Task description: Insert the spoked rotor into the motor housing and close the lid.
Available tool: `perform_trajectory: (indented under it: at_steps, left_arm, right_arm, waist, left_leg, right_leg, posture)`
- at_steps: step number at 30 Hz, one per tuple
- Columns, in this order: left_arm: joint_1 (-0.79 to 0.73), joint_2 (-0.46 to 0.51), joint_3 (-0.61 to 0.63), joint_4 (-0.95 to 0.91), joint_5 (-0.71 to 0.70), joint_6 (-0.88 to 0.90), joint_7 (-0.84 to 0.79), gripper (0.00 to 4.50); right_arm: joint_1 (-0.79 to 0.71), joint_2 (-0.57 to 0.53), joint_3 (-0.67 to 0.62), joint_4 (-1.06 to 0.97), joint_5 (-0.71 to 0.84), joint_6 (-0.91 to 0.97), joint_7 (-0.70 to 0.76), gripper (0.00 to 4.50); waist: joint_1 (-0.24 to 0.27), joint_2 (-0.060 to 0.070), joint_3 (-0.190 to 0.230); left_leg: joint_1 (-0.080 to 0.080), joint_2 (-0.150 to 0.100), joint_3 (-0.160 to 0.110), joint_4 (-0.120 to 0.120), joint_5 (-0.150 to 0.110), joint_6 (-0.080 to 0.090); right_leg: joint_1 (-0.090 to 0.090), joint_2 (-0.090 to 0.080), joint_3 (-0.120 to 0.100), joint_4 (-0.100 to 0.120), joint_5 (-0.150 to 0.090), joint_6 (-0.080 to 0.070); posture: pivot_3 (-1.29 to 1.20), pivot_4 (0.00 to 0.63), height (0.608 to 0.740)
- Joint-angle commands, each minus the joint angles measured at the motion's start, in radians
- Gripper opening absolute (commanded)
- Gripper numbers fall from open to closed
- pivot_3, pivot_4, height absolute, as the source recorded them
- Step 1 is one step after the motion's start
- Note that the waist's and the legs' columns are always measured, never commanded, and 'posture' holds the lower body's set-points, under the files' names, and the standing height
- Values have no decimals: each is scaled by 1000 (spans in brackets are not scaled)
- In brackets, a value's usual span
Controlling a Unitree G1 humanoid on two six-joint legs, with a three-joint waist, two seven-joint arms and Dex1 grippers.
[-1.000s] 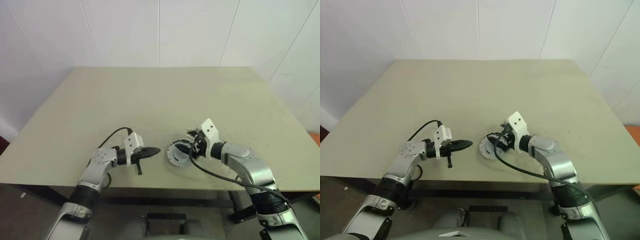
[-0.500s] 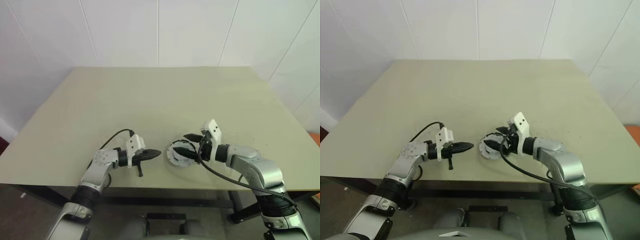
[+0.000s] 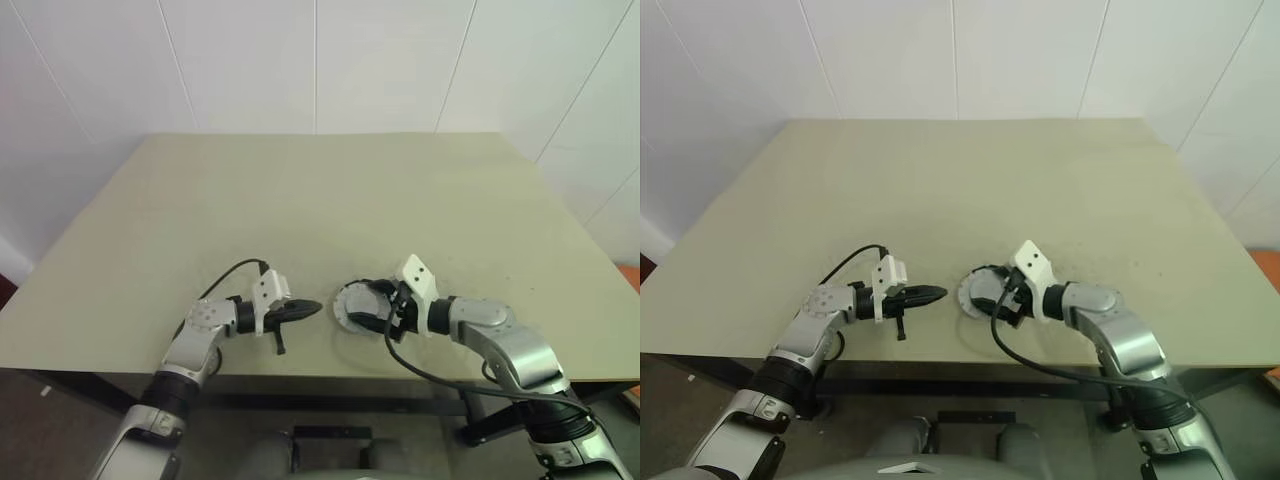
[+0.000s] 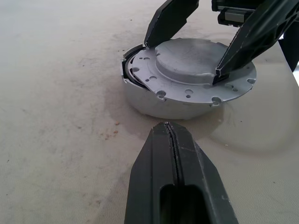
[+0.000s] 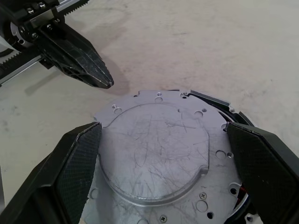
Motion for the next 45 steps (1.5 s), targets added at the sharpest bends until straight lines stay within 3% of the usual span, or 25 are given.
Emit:
perform_trajectory:
  at_steps: [1,9,14,15,37,45]
  left_arm:
    - [-22,2,4,-11,0,-10,-5,0]
    - [-30,1,6,-7,-1,-10,-5,0]
    - [-32,1,7,-7,-1,-13,-2,0]
    - [-31,1,8,-7,-1,-13,-1,0]
    - [-26,12,30,-5,-11,-24,14,0]
    - [-29,6,26,-1,-8,-21,17,0]
  right_arm:
    - [4,-17,14,-26,-26,-22,6,4447]
    - [-4,-24,13,-29,-35,-28,16,4447]
    - [-13,-16,22,1,-62,-59,9,3282]
    - [-14,-15,22,5,-65,-64,8,3218]
    - [-114,48,-10,168,-126,-112,-98,3218]
    - [-137,102,-115,122,39,19,-83,3218]
  waist:
    - [0,0,0]
    - [0,0,0]
    - [0,0,0]
    - [-1,0,0]
    - [-7,0,0]
    - [0,0,0]
  left_leg:
    - [0,0,0,0,0,0]
    - [0,0,0,0,0,0]
    - [0,0,0,0,0,0]
    - [0,0,0,0,0,0]
    - [5,1,0,2,-1,-2]
    - [2,1,0,1,-1,-2]
  right_leg:
    - [0,0,0,0,0,0]
    - [0,0,0,0,0,0]
    - [0,0,0,0,0,0]
    - [0,0,0,0,0,0]
    - [3,-1,0,0,2,-3]
    - [0,-1,0,0,3,-3]
  posture:
    - [0,0,740]
    - [0,0,740]
    - [0,0,740]
    - [0,0,740]
    - [0,0,740]
    - [0,0,740]
